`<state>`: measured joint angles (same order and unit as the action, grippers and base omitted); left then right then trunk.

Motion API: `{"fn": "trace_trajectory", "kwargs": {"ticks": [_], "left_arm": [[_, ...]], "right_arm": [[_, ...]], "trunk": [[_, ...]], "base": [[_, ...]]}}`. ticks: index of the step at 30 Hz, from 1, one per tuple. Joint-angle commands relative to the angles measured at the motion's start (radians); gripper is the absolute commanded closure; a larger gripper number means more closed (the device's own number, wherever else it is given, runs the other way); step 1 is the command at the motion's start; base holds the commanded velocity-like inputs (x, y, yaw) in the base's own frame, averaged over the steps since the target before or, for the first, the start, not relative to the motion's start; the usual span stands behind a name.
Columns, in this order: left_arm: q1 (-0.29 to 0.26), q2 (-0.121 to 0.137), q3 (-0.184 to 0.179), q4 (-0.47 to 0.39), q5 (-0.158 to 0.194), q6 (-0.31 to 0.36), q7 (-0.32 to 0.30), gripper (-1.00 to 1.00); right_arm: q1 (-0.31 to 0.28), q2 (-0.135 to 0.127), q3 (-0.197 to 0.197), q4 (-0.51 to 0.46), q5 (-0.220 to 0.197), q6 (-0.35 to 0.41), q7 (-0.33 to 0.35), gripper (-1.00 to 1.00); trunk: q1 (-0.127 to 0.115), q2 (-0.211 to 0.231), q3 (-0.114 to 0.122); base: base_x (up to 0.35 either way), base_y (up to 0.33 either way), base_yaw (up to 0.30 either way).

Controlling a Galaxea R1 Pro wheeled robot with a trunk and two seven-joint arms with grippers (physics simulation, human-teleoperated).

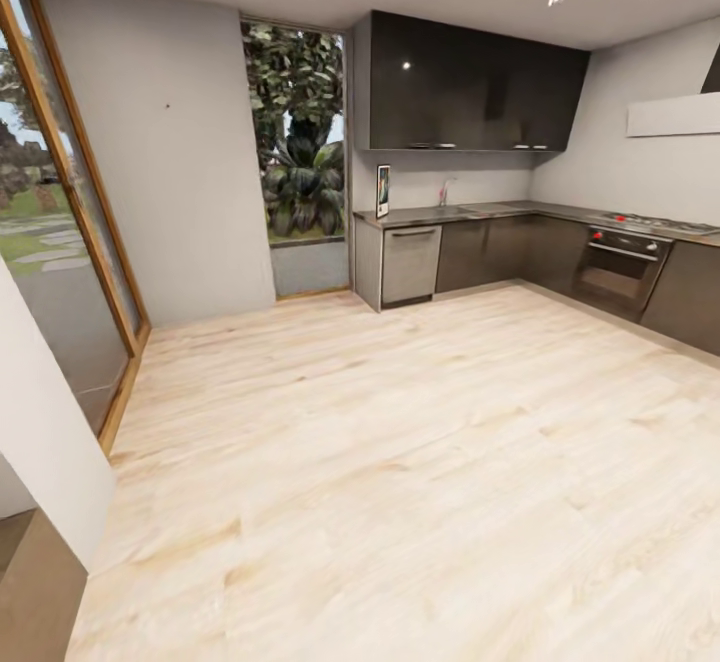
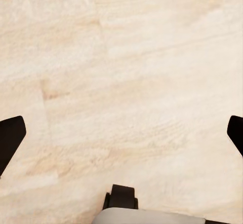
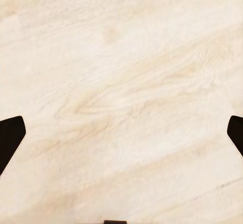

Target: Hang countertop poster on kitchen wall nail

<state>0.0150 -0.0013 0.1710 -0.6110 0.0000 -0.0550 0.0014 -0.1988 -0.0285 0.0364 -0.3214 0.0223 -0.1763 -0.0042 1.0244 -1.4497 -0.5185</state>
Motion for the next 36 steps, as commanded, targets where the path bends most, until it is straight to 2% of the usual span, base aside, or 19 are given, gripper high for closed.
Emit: {"fn": "trace_trajectory", "kwargs": {"ticks": [1,36], "left_arm": [[0.000,0.000,0.001,-0.001,0.000,-0.002,0.000,-1.00],[0.000,0.000,0.001,-0.001,0.000,-0.002,0.000,-1.00]], "right_arm": [[-0.001,-0.001,0.004,0.001,0.002,-0.003,0.000,-1.00],[-0.001,-0.001,0.004,0.001,0.002,-0.003,0.000,-1.00]], "trunk": [[0.001,0.000,-0.001],[0.001,0.000,-0.001]], "base": [[0.339,0.000,0.000],[0.339,0.000,0.000]]}}
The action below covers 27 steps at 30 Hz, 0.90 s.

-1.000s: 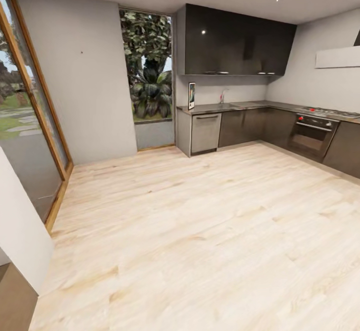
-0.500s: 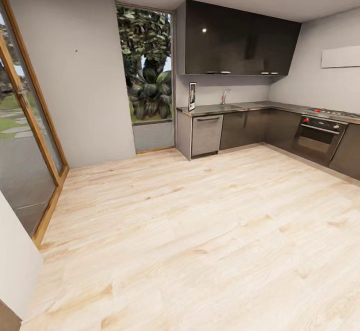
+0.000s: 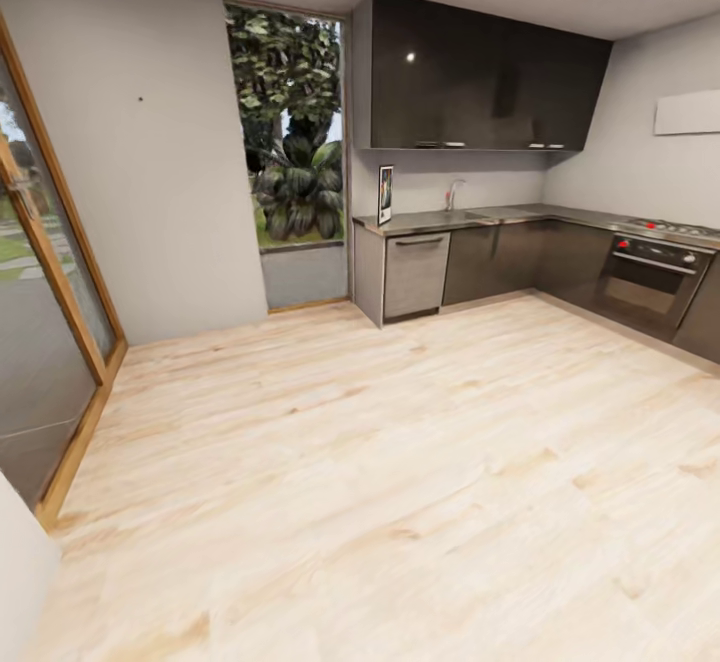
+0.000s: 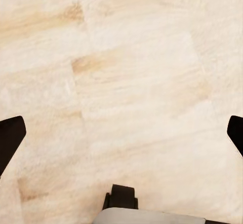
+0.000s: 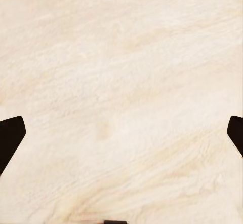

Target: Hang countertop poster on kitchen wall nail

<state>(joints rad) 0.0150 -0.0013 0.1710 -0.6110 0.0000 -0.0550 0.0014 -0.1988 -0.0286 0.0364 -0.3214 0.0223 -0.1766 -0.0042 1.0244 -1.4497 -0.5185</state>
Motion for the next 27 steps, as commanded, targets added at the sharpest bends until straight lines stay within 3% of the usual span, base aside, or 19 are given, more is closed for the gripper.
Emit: {"fn": "trace_trajectory", "kwargs": {"ticks": [1,27], "left_arm": [[0.000,0.000,0.001,-0.001,0.000,-0.002,0.000,-1.00],[0.000,0.000,0.001,-0.001,0.000,-0.002,0.000,-1.00]], "right_arm": [[-0.001,-0.001,0.004,0.001,0.002,-0.003,0.000,-1.00],[-0.001,-0.001,0.004,0.001,0.002,-0.003,0.000,-1.00]], "trunk": [[0.001,0.000,-0.001],[0.001,0.000,-0.001]], "base": [[0.339,0.000,0.000],[0.339,0.000,0.000]]}}
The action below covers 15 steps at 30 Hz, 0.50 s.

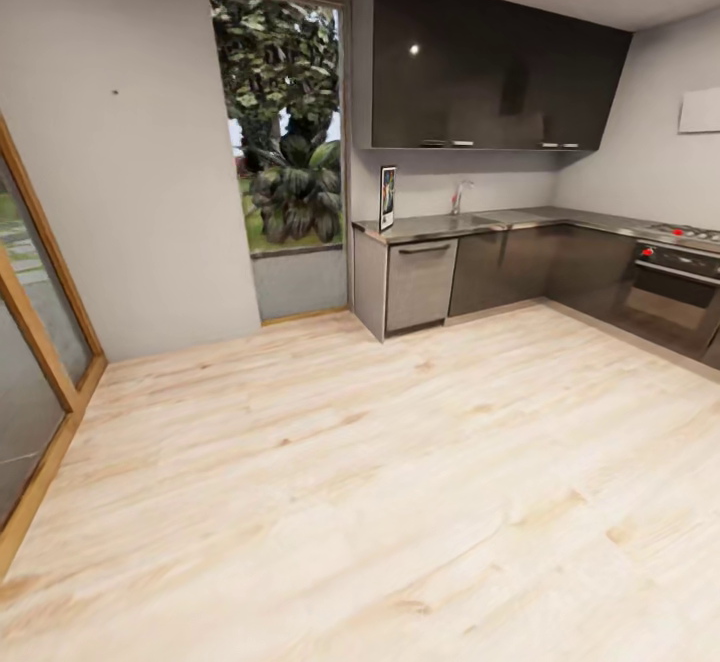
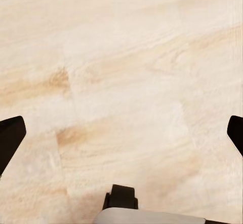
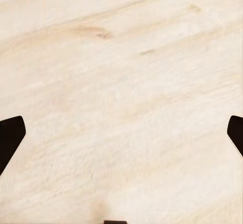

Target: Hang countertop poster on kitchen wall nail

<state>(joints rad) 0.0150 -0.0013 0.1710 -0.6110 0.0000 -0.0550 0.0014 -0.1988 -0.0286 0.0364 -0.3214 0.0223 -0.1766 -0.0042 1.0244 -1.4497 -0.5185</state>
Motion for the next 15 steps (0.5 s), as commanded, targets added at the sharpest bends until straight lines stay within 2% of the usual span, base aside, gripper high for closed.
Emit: {"fn": "trace_trajectory", "kwargs": {"ticks": [1,15], "left_arm": [[0.000,0.000,0.001,-0.001,0.000,-0.002,0.000,-1.00],[0.000,0.000,0.001,-0.001,0.000,-0.002,0.000,-1.00]], "right_arm": [[-0.001,-0.001,0.004,0.001,0.002,-0.003,0.000,-1.00],[-0.001,-0.001,0.004,0.001,0.002,-0.003,0.000,-1.00]], "trunk": [[0.001,0.000,-0.001],[0.001,0.000,-0.001]], "base": [[0.339,0.000,0.000],[0.339,0.012,0.000]]}}
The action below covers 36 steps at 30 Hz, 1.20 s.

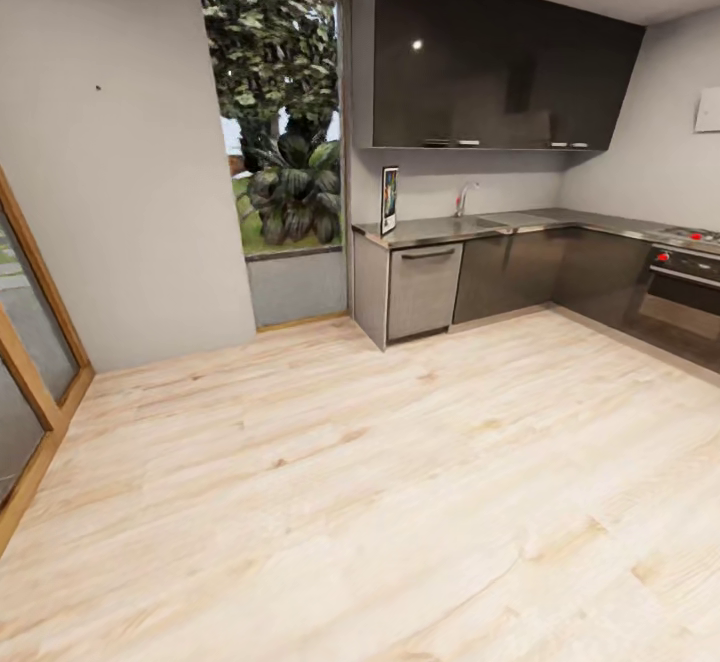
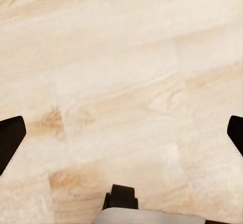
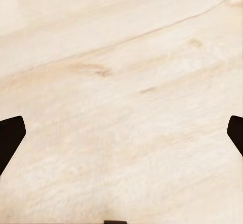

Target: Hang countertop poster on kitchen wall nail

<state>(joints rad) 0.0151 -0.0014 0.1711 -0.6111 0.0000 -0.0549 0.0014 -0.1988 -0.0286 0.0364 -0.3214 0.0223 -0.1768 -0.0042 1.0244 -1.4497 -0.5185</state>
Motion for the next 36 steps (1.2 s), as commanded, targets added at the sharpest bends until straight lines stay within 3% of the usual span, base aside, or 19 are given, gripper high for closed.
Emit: {"fn": "trace_trajectory", "kwargs": {"ticks": [1,36], "left_arm": [[0.000,0.000,0.001,-0.001,0.000,-0.002,0.000,-1.00],[0.000,0.000,0.001,-0.001,0.000,-0.002,0.000,-1.00]], "right_arm": [[-0.001,-0.001,0.004,0.001,0.002,-0.003,0.000,-1.00],[-0.001,-0.002,0.001,-0.001,0.002,-0.004,-0.002,-1.00]], "trunk": [[0.001,0.000,-0.001],[0.001,0.000,-0.001]], "base": [[0.339,0.076,0.000],[0.339,0.116,0.000]]}}
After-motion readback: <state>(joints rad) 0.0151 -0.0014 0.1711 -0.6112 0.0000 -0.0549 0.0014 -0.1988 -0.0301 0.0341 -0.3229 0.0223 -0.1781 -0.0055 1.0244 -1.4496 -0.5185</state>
